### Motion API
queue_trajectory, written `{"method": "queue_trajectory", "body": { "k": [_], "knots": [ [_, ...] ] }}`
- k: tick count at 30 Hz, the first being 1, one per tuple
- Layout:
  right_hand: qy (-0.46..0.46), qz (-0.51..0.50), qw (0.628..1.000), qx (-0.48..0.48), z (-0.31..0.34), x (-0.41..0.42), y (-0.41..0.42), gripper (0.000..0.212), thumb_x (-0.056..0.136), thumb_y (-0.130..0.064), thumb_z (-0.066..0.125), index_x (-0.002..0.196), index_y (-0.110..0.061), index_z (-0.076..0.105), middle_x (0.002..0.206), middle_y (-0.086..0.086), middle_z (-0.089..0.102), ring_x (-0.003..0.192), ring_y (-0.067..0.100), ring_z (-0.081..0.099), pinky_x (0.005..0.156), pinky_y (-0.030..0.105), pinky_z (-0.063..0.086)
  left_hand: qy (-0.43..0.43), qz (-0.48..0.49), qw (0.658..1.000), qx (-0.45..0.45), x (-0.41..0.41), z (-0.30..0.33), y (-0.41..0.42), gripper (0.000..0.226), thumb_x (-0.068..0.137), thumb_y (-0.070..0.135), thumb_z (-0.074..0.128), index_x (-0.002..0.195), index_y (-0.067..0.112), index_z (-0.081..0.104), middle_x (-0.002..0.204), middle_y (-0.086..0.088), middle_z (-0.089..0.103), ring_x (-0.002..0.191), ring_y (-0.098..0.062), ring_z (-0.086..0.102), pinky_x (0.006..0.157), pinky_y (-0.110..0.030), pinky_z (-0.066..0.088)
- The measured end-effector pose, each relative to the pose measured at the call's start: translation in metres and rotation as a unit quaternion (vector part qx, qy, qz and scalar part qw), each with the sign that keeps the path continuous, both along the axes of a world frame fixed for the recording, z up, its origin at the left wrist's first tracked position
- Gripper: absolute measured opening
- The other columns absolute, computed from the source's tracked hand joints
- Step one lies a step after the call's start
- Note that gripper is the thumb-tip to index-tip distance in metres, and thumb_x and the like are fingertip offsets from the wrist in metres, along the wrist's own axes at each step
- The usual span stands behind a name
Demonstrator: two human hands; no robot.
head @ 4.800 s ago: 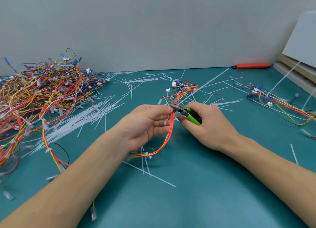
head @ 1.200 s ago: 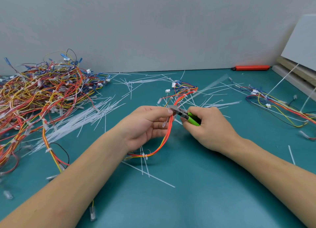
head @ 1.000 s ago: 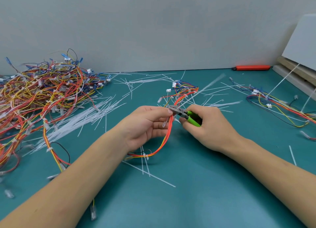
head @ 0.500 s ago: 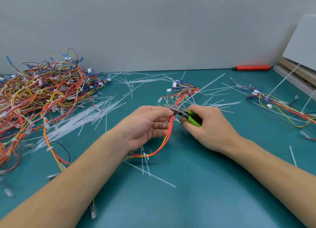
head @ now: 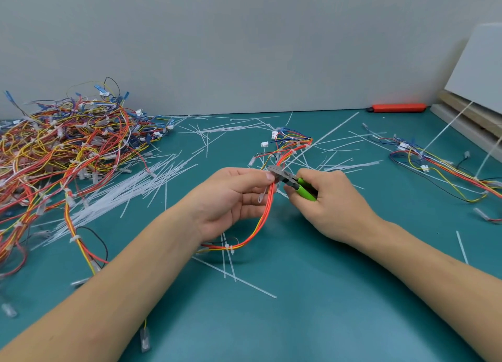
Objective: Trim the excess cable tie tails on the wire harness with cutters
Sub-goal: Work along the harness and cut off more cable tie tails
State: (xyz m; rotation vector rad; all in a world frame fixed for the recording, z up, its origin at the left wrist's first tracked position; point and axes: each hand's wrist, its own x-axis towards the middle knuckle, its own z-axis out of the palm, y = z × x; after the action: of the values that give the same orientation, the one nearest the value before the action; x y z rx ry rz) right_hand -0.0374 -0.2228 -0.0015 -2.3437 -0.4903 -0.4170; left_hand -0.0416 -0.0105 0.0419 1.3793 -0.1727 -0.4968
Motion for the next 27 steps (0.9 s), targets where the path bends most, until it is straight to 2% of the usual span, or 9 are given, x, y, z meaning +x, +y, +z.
{"method": "queue_trajectory", "body": {
  "k": [3,6,9,11,14,18,23,27],
  "knots": [
    [-0.003,0.014,1.0,0.01,0.0028,-0.0004,0.0002,0.024,0.089,-0.046,0.061,0.08,-0.024,0.059,0.062,-0.006,0.053,0.06,0.016,0.047,0.059,0.037,0.043,0.006,0.008,1.0,0.004,0.0009,-0.001,0.0006,0.016,0.097,0.011,0.063,0.086,0.011,0.075,0.071,0.001,0.064,0.055,-0.006,0.057,0.054,-0.021,0.055],
    [-0.011,0.023,1.0,0.016,0.0046,-0.0008,0.0017,0.017,0.09,-0.044,0.063,0.086,-0.027,0.063,0.067,-0.008,0.057,0.067,0.014,0.052,0.064,0.036,0.046,0.004,0.009,1.0,0.009,0.0018,-0.0015,0.0014,0.011,0.097,0.012,0.063,0.093,0.009,0.072,0.071,0.002,0.064,0.056,-0.007,0.058,0.055,-0.021,0.056],
    [-0.003,0.012,1.0,0.01,0.003,-0.0002,0.0009,0.022,0.089,-0.047,0.061,0.081,-0.027,0.059,0.064,-0.008,0.055,0.063,0.015,0.05,0.061,0.037,0.046,-0.01,0.008,1.0,0.018,0.0022,-0.0014,0.0017,0.01,0.097,0.012,0.063,0.096,0.007,0.071,0.069,0.002,0.065,0.054,-0.007,0.058,0.054,-0.021,0.055],
    [0.004,-0.005,1.0,-0.005,0.0008,0.0005,-0.0004,0.031,0.089,-0.05,0.058,0.073,-0.024,0.051,0.061,-0.006,0.051,0.058,0.017,0.045,0.057,0.037,0.042,-0.013,0.007,1.0,0.02,0.0024,-0.0015,0.0022,0.009,0.097,0.012,0.063,0.098,0.007,0.071,0.069,0.002,0.064,0.054,-0.007,0.058,0.054,-0.021,0.055],
    [0.008,-0.022,0.999,-0.027,-0.0017,0.0,-0.0002,0.036,0.09,-0.051,0.054,0.073,-0.021,0.045,0.06,-0.005,0.05,0.056,0.018,0.041,0.051,0.035,0.036,-0.013,0.003,1.0,0.018,0.0026,-0.0016,0.0029,0.01,0.096,0.012,0.065,0.102,0.006,0.071,0.069,0.002,0.064,0.055,-0.007,0.059,0.054,-0.021,0.055],
    [0.004,-0.014,1.0,-0.019,-0.0008,-0.0013,-0.0001,0.033,0.089,-0.055,0.054,0.074,-0.026,0.048,0.062,-0.007,0.052,0.058,0.017,0.045,0.053,0.035,0.039,-0.013,0.011,1.0,0.021,0.0023,-0.0016,0.0024,0.008,0.097,0.011,0.065,0.095,0.007,0.072,0.07,0.0,0.065,0.055,-0.008,0.06,0.054,-0.022,0.056],
    [-0.005,0.006,1.0,-0.01,0.0032,-0.0003,0.0021,0.026,0.088,-0.053,0.058,0.086,-0.027,0.061,0.067,-0.006,0.057,0.066,0.014,0.053,0.063,0.037,0.048,-0.019,0.022,0.999,0.033,0.0027,-0.002,0.0036,0.011,0.096,0.009,0.065,0.089,0.008,0.073,0.07,-0.002,0.064,0.054,-0.008,0.059,0.054,-0.022,0.056],
    [-0.003,-0.008,1.0,-0.017,0.0007,-0.0012,0.0006,0.03,0.088,-0.053,0.056,0.077,-0.026,0.054,0.064,-0.005,0.054,0.061,0.017,0.048,0.056,0.036,0.043,-0.018,0.015,0.999,0.032,0.0027,-0.0021,0.0038,0.013,0.096,0.011,0.066,0.088,0.011,0.075,0.071,0.0,0.065,0.055,-0.008,0.06,0.054,-0.022,0.056]
  ]
}}
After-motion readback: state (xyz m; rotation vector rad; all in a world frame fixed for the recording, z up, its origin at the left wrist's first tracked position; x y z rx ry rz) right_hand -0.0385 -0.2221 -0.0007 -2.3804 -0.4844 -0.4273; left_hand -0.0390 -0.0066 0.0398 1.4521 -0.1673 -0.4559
